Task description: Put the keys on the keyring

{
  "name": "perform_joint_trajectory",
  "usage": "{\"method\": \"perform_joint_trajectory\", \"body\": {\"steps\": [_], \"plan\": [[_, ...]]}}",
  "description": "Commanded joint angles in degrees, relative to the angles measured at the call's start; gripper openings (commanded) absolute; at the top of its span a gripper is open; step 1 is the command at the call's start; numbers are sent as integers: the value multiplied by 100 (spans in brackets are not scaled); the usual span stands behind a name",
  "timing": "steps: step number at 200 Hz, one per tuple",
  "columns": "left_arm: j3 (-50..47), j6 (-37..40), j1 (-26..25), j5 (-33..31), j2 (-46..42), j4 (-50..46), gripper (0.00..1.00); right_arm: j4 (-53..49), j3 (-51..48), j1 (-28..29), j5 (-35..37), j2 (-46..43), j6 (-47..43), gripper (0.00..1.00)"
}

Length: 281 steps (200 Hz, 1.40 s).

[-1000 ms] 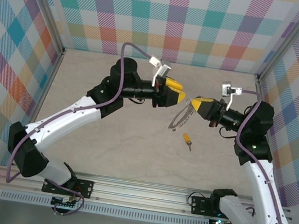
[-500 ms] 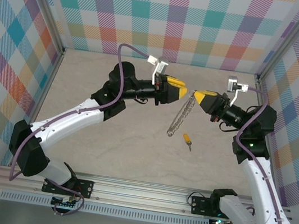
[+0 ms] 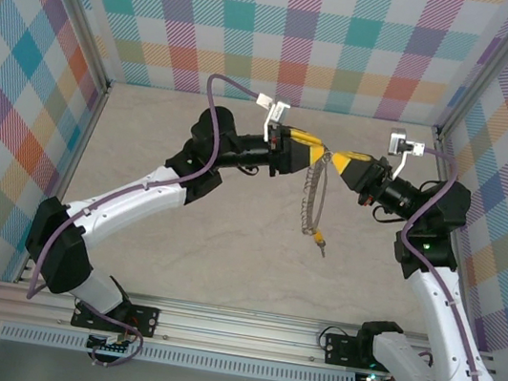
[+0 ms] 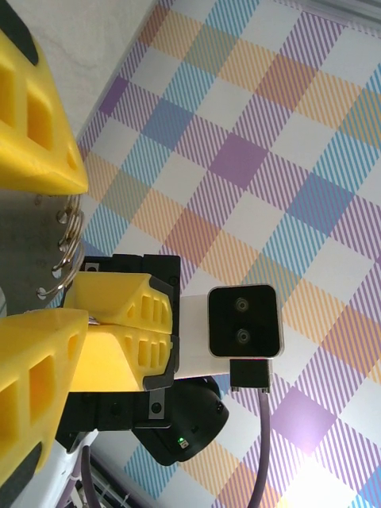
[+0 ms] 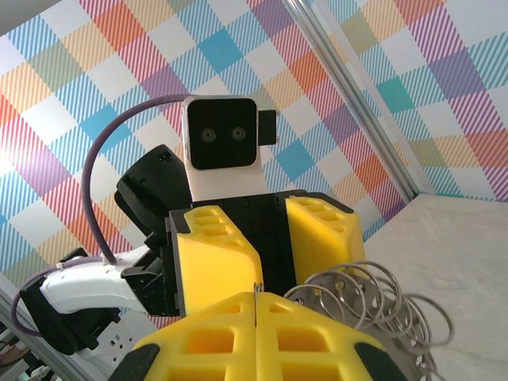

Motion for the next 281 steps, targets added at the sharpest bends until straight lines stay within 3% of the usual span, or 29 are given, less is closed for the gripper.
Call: {"method": "perform_joint_trajectory", "body": {"steps": [1,86,122,146,212,281], "plan": [[44,-57,-81,155,12,357,41,387,-34,29,67,1,22,0],[65,-84,-190,234,91,414,37,362,-42,28,89,44,13,0],[-32,-148,-195,156,44,543,45,338,-77,29,139,46,-22,0],[-59,-156,-198,146,25,564,45,341,-94,29,159,56,-14,0],[-116,-194,-230,199,34,599,27,318,-104,29,200,55,-33,0],[-159,-179,-281,287,38,601,23,320,-112,28,224,87,-26,0]]}}
